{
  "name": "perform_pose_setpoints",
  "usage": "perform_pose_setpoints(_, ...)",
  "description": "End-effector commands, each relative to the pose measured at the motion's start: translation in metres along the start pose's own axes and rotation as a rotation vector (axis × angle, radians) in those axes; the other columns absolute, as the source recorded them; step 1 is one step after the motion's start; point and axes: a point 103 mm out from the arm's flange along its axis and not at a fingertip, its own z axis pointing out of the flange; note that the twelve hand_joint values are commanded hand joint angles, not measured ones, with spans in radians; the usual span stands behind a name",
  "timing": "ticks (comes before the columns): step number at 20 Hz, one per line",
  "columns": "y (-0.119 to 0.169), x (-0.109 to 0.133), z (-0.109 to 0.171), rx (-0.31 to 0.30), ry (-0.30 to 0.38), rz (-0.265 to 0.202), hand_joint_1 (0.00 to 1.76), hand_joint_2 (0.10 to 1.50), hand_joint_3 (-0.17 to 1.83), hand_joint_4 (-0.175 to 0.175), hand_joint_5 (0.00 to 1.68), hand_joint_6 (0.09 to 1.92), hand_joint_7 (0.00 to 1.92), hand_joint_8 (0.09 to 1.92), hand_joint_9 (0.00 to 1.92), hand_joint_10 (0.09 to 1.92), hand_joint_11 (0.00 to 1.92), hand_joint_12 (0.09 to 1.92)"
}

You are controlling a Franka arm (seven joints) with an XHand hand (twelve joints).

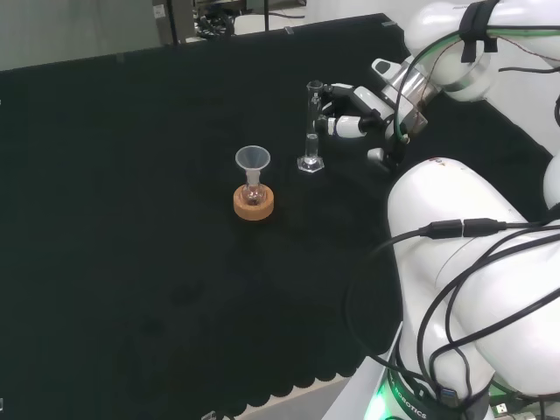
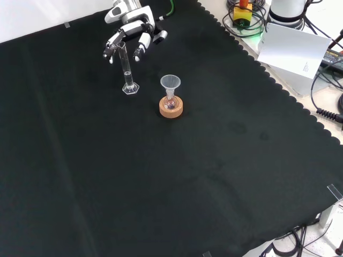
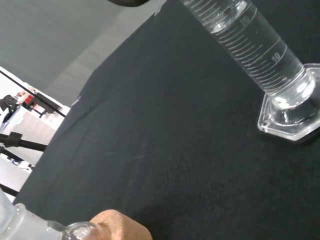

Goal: Pick up the graduated cylinder.

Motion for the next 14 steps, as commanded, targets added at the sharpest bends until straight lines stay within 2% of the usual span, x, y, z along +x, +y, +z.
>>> perform_pose_setpoints(1,0.003,-0.005,0.018,-0.040,0.128,-0.011,0.98,0.97,-0.17,-0.023,0.44,0.09,0.32,0.62,0.59,0.57,0.33,1.32)
perform_pose_setpoints(9,0.009,-0.004,0.028,-0.042,0.170,-0.032,1.01,0.97,-0.17,-0.018,0.45,0.09,0.32,0.61,0.56,0.55,0.32,1.30)
perform_pose_setpoints(14,0.011,-0.003,0.029,-0.056,0.192,-0.025,1.02,0.98,-0.17,-0.010,0.49,0.09,0.44,0.61,0.61,0.55,0.33,1.32)
